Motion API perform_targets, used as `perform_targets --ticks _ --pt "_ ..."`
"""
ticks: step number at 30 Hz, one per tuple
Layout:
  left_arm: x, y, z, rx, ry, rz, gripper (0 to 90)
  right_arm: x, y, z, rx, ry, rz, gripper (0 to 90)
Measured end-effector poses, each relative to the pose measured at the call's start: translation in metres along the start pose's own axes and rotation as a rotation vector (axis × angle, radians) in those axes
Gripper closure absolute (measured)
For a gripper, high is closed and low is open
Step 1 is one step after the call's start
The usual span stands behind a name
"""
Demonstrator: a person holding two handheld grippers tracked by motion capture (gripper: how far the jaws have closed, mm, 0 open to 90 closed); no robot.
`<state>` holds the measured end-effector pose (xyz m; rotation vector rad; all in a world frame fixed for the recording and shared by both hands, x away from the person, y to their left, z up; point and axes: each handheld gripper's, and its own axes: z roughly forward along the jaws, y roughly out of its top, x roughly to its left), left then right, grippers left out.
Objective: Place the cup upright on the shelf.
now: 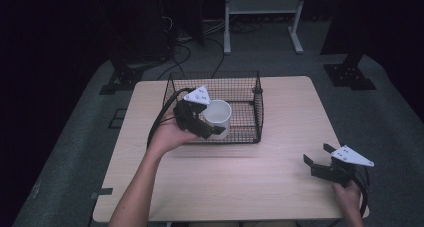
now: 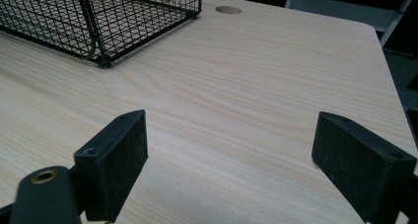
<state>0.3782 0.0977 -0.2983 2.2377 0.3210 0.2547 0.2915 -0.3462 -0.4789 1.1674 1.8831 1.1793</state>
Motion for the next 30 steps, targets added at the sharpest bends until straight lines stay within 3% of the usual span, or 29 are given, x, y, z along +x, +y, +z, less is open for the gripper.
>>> perform_targets --ticks 10,21,30 --pt "0.008 0.006 0.001 0.008 0.010 0.003 21.5 0.001 0.000 0.000 0.001 -0.001 -0.008 13.1" --pt "0.026 0.006 -0.001 0.007 0.036 -0.025 21.6 0.001 0.000 0.000 0.000 -0.001 -0.008 13.1" --pt "0.038 0.014 0.003 0.035 0.053 -0.024 21.7 -0.001 0.000 -0.001 -0.008 0.006 0.004 13.1"
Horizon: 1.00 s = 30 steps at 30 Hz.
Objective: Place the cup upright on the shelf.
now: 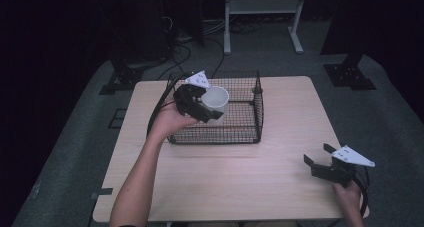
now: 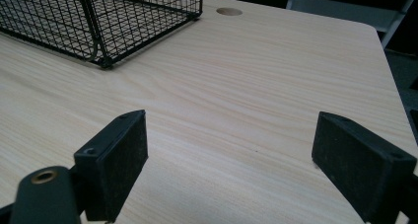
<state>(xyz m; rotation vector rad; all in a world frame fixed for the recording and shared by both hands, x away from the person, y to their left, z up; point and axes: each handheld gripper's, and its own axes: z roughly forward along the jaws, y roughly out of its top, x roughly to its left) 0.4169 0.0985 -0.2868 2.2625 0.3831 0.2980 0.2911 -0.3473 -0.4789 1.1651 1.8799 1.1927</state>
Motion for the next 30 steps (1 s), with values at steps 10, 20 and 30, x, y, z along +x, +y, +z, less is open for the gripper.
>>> perform_targets --ticks 10,20,30 --pt "0.014 0.006 0.012 0.033 0.010 -0.011 21.8 0.000 0.000 0.000 0.002 -0.001 0.000 13.1" --pt "0.030 0.001 0.033 0.077 0.026 -0.042 21.8 0.000 0.000 0.000 0.001 0.000 -0.004 13.1" --pt "0.041 -0.002 0.051 0.088 0.017 -0.065 21.8 0.000 0.000 0.001 0.002 0.000 -0.005 13.1"
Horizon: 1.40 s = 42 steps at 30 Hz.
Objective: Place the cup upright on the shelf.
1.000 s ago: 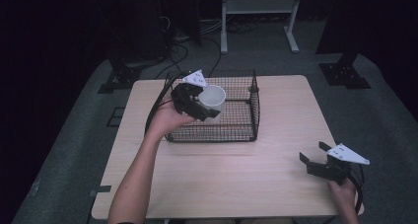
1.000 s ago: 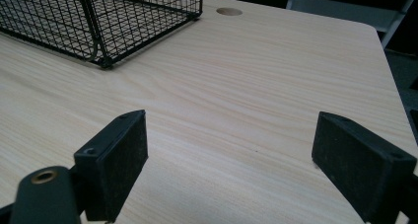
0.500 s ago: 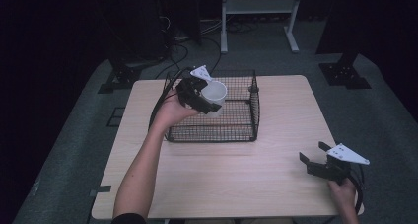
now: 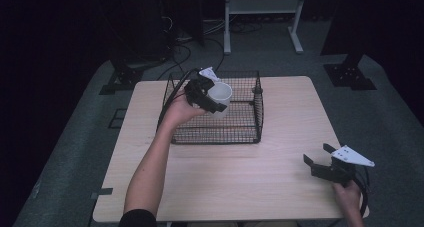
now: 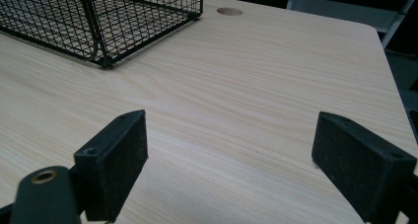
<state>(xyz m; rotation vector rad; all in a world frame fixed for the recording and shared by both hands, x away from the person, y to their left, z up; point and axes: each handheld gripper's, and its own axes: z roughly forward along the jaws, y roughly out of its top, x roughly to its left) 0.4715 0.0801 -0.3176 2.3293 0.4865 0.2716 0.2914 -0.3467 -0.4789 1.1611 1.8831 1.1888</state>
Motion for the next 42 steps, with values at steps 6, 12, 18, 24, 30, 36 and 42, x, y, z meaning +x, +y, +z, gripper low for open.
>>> perform_targets --ticks 6,12,18,24,30,36,42 --pt "0.008 -0.002 0.012 0.012 -0.008 -0.029 21.9 0.000 0.000 0.000 -0.001 0.000 -0.002 13.1" --pt "0.015 -0.004 0.023 0.021 -0.015 -0.047 21.8 0.001 0.000 0.000 -0.001 0.001 -0.005 13.1" --pt "0.020 -0.006 0.031 0.017 -0.007 -0.056 21.9 0.001 0.000 0.000 -0.002 0.000 -0.008 13.1" --pt "0.024 -0.009 0.040 0.023 -0.013 -0.070 21.8 0.001 0.000 0.000 -0.002 0.001 -0.010 13.1" --pt "0.025 -0.010 0.051 0.036 -0.026 -0.074 21.8 0.001 0.000 0.000 -0.002 0.001 -0.011 13.1" --pt "0.028 -0.013 0.061 0.055 -0.037 -0.087 21.8 0.001 0.000 0.000 -0.002 0.002 -0.011 13.1" --pt "0.030 -0.016 0.066 0.059 -0.037 -0.095 21.8 0.001 0.000 0.000 -0.003 0.002 -0.011 13.1"
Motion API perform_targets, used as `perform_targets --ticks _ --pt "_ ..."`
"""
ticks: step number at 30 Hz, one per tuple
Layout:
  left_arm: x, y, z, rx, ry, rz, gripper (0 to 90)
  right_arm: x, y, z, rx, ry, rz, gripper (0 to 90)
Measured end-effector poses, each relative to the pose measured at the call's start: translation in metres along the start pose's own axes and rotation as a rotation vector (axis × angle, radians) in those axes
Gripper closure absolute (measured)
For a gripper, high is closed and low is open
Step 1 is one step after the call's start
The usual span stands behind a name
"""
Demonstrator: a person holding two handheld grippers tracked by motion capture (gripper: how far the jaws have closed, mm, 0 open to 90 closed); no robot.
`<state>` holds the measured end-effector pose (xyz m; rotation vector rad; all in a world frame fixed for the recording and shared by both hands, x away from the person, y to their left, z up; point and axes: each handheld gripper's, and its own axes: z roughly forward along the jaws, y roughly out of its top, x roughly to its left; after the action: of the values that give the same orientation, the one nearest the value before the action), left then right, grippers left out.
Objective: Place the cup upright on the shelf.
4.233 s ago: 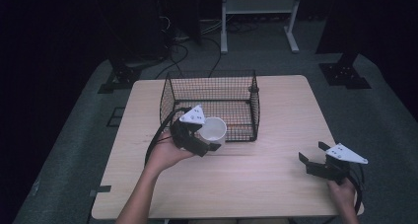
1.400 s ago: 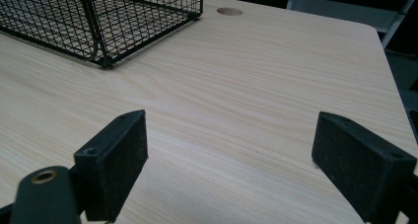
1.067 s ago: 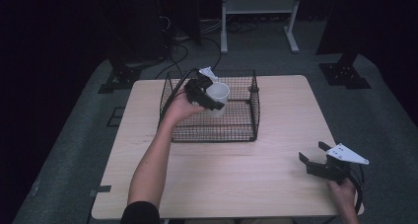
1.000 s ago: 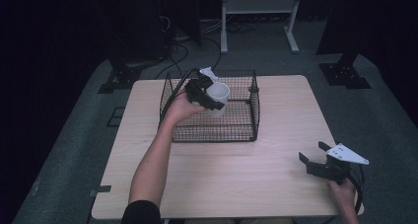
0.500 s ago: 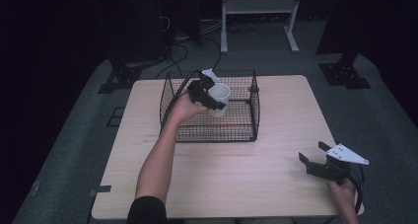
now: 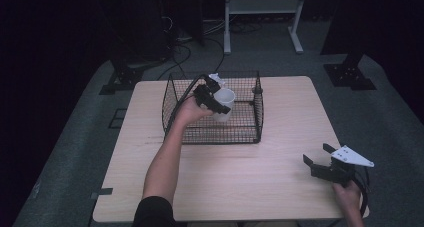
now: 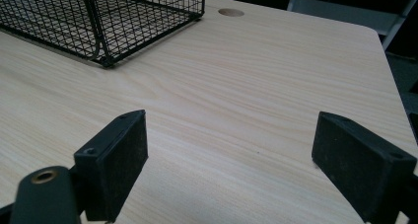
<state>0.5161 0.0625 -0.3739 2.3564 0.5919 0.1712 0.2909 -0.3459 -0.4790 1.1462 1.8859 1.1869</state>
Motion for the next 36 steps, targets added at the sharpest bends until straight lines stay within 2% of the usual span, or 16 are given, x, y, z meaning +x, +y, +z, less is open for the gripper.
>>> perform_targets --ticks 6,14,18,23,27,32,36 --pt "0.003 -0.003 0.008 0.028 0.000 -0.005 21.8 0.000 0.000 0.000 -0.001 0.001 -0.001 13.1" --pt "0.007 -0.005 0.018 0.054 -0.023 -0.014 21.8 0.000 0.000 0.000 -0.001 0.003 0.000 13.1" --pt "0.009 -0.007 0.023 0.060 -0.038 -0.027 21.8 0.000 0.000 0.000 0.000 0.003 0.000 13.1" --pt "0.009 -0.007 0.024 0.061 -0.041 -0.023 21.7 0.000 0.000 0.000 -0.001 0.003 0.000 13.0" --pt "0.013 -0.010 0.028 0.072 -0.057 -0.047 21.8 0.000 0.000 0.000 -0.001 0.003 0.000 13.1" --pt "0.014 -0.012 0.032 0.093 -0.059 -0.047 21.7 0.000 0.000 0.000 -0.001 0.002 0.000 13.1" --pt "0.014 -0.012 0.032 0.087 -0.058 -0.039 21.7 0.000 0.000 0.000 -0.001 0.002 0.000 13.1"
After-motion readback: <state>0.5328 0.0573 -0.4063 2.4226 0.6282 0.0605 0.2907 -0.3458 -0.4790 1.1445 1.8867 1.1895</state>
